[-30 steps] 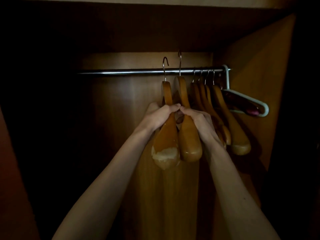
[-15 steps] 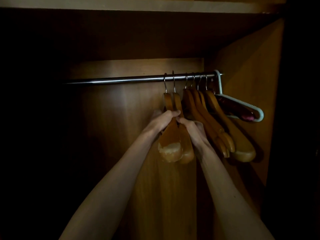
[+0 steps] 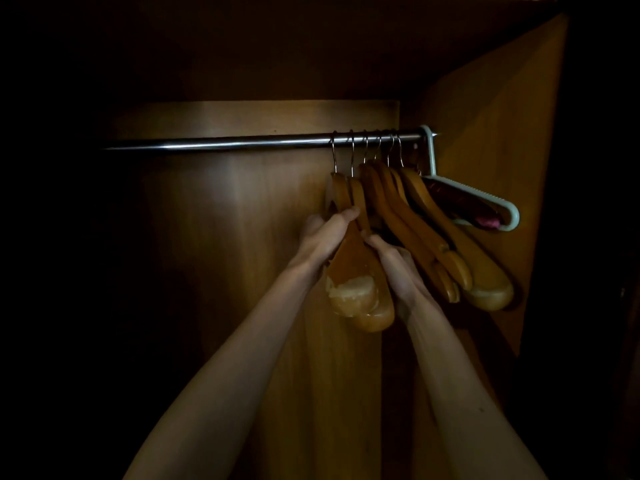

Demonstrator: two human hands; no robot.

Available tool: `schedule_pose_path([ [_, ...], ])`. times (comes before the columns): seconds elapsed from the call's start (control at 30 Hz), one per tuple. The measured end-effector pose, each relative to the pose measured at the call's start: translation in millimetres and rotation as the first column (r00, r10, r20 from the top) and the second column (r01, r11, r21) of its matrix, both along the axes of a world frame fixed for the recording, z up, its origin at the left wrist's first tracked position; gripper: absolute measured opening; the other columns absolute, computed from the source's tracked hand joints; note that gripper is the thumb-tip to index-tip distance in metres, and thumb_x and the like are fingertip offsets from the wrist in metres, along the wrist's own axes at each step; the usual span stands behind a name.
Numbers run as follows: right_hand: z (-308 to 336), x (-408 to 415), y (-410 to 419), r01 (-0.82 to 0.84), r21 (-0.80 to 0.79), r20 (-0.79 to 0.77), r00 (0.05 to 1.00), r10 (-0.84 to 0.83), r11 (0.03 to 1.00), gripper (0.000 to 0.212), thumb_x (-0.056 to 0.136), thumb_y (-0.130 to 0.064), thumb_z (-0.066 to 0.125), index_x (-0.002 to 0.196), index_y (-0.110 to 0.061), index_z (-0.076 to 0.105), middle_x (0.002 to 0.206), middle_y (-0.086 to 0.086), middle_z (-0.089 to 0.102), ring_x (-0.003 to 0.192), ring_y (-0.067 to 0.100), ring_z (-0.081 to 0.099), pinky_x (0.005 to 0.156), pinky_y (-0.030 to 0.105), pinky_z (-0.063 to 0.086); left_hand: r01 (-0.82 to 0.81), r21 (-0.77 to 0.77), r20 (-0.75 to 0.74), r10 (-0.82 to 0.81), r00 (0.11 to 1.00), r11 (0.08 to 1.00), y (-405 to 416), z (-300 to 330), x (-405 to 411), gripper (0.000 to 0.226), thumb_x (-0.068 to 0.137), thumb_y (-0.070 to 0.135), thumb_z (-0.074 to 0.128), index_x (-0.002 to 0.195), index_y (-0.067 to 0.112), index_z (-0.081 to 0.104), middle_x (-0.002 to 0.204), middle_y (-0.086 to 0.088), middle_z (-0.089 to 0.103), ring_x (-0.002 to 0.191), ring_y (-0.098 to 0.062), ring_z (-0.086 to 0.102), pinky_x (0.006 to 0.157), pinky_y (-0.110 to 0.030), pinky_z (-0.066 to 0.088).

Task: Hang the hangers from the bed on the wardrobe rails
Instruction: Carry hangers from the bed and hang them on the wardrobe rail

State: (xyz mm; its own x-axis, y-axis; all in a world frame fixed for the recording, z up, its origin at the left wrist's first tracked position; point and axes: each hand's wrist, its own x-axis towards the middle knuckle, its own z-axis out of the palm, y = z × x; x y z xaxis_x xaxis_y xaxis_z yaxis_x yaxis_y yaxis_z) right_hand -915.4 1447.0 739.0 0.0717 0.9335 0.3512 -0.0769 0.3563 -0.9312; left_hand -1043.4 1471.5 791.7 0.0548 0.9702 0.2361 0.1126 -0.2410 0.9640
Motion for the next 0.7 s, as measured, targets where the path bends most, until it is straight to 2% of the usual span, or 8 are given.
schedule_pose_path([
  [0.07, -9, 2, 0, 0.003, 0.030, -0.076, 0.997, 0.000, 1.000, 0.024, 0.094, -0.050, 0.060, 0.113, -0.037, 0.068, 0.106, -0.008, 0.076, 0.101, 0.012, 0.072, 0.090, 0.034, 0.056, -0.012, 0.136, 0.046, 0.006, 0.999, 0.991, -3, -12, -3, 0.041, 0.094, 0.049, 0.064, 0.104, 0.011, 0.074, 0.098, -0.003, 0.076, 0.094, -0.019, 0.071, 0.087, -0.036, 0.057],
  [0.13, -19, 2, 0, 0.026, 0.025, -0.149, 0.989, -0.022, 0.999, 0.028, 0.094, -0.050, 0.059, 0.117, -0.036, 0.067, 0.110, -0.009, 0.075, 0.105, 0.011, 0.070, 0.094, 0.035, 0.054, -0.066, 0.291, -0.014, 0.073, 0.997, 0.954, -4, -35, -7, 0.047, 0.097, 0.052, 0.057, 0.100, 0.007, 0.071, 0.094, -0.007, 0.074, 0.089, -0.019, 0.071, 0.086, -0.036, 0.055],
  [0.2, -34, 0, -3, 0.082, 0.012, -0.183, 0.980, -0.078, 0.997, 0.027, 0.096, -0.050, 0.057, 0.113, -0.033, 0.068, 0.107, -0.008, 0.076, 0.104, 0.010, 0.070, 0.094, 0.033, 0.053, -0.123, 0.366, -0.069, 0.159, 0.985, 0.923, -2, -64, -13, 0.034, 0.099, 0.050, 0.055, 0.095, 0.019, 0.066, 0.092, -0.003, 0.073, 0.087, -0.016, 0.070, 0.085, -0.038, 0.056],
  [0.27, -58, 1, -6, 0.122, -0.017, -0.185, 0.975, -0.123, 0.992, 0.038, 0.094, -0.052, 0.057, 0.114, -0.022, 0.069, 0.103, -0.003, 0.075, 0.096, 0.012, 0.071, 0.089, 0.034, 0.055, -0.145, 0.391, -0.106, 0.201, 0.974, 0.909, -3, -93, -19, 0.014, 0.102, 0.037, 0.057, 0.101, 0.026, 0.065, 0.095, 0.007, 0.073, 0.085, -0.001, 0.068, 0.082, -0.032, 0.057],
  [0.37, -100, 1, -15, 0.131, -0.074, -0.053, 0.989, -0.135, 0.989, 0.024, 0.100, -0.029, 0.053, 0.083, -0.017, 0.065, 0.069, 0.000, 0.061, 0.061, 0.012, 0.054, 0.059, 0.028, 0.042, -0.190, 0.347, -0.173, 0.262, 0.949, 0.919, -11, -143, -26, 0.012, 0.103, 0.031, 0.053, 0.104, 0.026, 0.064, 0.088, 0.012, 0.069, 0.072, 0.009, 0.059, 0.071, -0.022, 0.048],
  [0.53, -184, -2, -37, 0.060, -0.296, 0.161, 0.987, -0.012, 0.953, 0.022, 0.095, -0.041, 0.063, 0.093, -0.023, 0.074, 0.075, -0.004, 0.065, 0.064, 0.006, 0.057, 0.056, 0.019, 0.044, -0.070, 0.216, -0.442, 0.161, 0.882, 0.974, -34, -242, -33, 0.009, 0.099, 0.033, 0.058, 0.097, 0.026, 0.063, 0.072, 0.011, 0.063, 0.056, -0.003, 0.058, 0.049, -0.020, 0.043],
  [0.63, -248, -1, -53, 0.031, -0.431, 0.260, 0.961, 0.091, 0.902, 0.012, 0.093, -0.035, 0.068, 0.081, -0.031, 0.069, 0.064, -0.012, 0.065, 0.057, -0.002, 0.058, 0.052, 0.010, 0.044, 0.024, 0.093, -0.609, 0.038, 0.792, 0.995, -52, -314, -36, 0.013, 0.096, 0.037, 0.061, 0.101, 0.026, 0.065, 0.072, 0.012, 0.066, 0.056, -0.002, 0.062, 0.050, -0.026, 0.052],
  [0.7, -318, 8, -72, 0.051, -0.572, 0.297, 0.943, 0.149, 0.819, 0.008, 0.094, -0.033, 0.067, 0.088, -0.031, 0.071, 0.070, -0.015, 0.070, 0.071, -0.003, 0.066, 0.057, 0.009, 0.048, 0.069, -0.016, -0.691, -0.061, 0.720, 0.997, -67, -359, -37, 0.017, 0.095, 0.039, 0.062, 0.105, 0.025, 0.065, 0.077, 0.012, 0.069, 0.061, -0.003, 0.065, 0.053, -0.027, 0.053],
])
